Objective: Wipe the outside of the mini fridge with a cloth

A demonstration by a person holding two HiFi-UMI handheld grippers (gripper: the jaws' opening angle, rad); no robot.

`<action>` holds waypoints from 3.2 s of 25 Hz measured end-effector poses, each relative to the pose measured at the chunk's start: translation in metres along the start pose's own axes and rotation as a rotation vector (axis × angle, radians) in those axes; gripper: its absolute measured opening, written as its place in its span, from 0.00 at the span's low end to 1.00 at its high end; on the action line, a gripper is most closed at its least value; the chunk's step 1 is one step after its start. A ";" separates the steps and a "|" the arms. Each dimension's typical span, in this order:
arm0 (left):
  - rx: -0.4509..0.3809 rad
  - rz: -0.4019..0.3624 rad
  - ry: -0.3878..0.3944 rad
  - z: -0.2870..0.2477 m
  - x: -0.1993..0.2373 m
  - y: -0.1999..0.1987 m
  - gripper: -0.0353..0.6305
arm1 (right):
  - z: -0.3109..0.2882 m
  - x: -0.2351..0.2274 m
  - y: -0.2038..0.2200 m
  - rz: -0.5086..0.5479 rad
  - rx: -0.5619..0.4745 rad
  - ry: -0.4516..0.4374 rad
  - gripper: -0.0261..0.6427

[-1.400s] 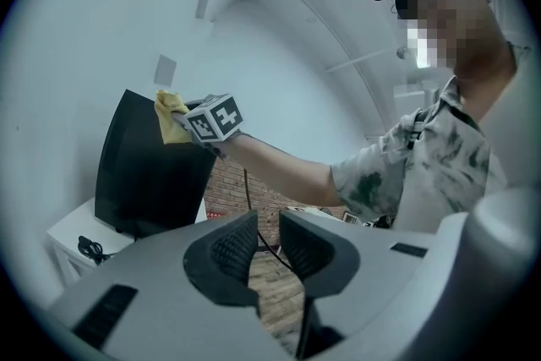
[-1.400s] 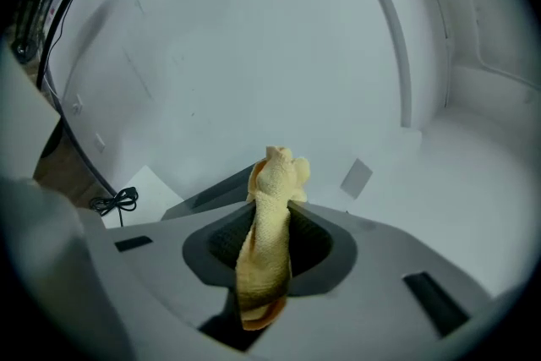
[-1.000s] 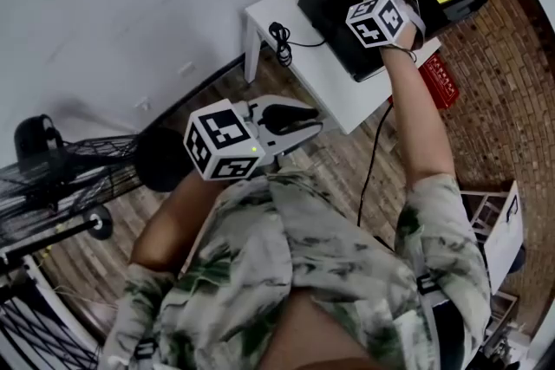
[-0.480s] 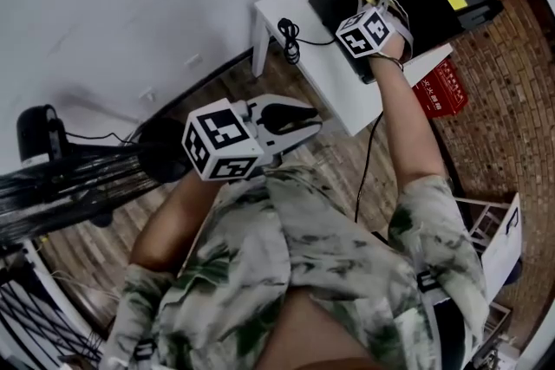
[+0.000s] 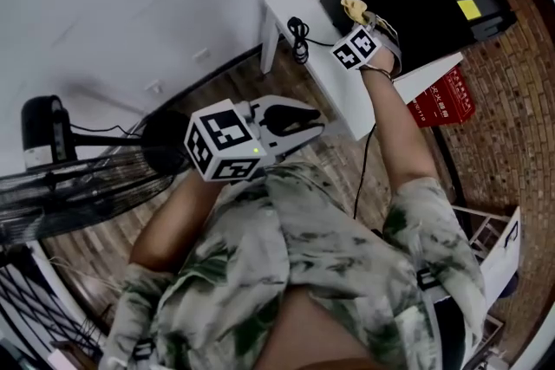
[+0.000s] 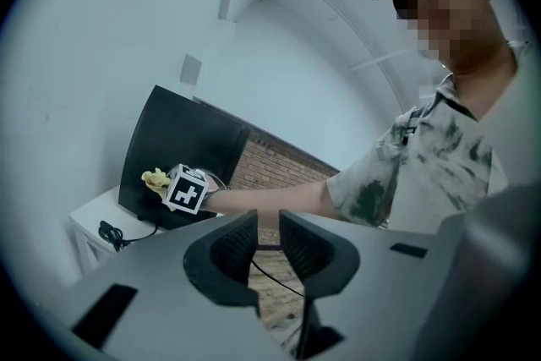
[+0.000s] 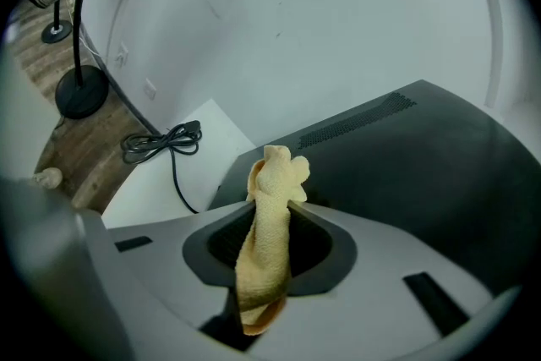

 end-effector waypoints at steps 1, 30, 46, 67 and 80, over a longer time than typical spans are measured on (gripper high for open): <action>0.000 0.000 -0.002 0.000 0.001 0.000 0.16 | -0.003 0.006 0.002 0.003 0.004 -0.012 0.19; -0.084 0.026 -0.022 0.000 0.010 -0.003 0.16 | 0.057 -0.219 -0.140 -0.017 -0.265 0.310 0.19; -0.090 0.048 -0.095 0.006 0.015 0.008 0.16 | -0.013 -0.153 -0.109 0.032 -0.140 0.181 0.19; -0.135 0.137 -0.255 0.022 0.044 0.028 0.16 | -0.113 -0.020 -0.064 0.075 0.020 -0.094 0.19; -0.126 0.179 -0.347 0.017 0.063 0.043 0.16 | -0.154 0.050 -0.046 0.035 0.044 -0.260 0.19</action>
Point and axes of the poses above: the fingertips, and each gripper's own axes: z backward along the fingers, x to its left, y out of its underside, the point moved 3 cm from there along z, backward along the fingers, and after that the axes turned 14 degrees about -x, right-handed, at the moved point
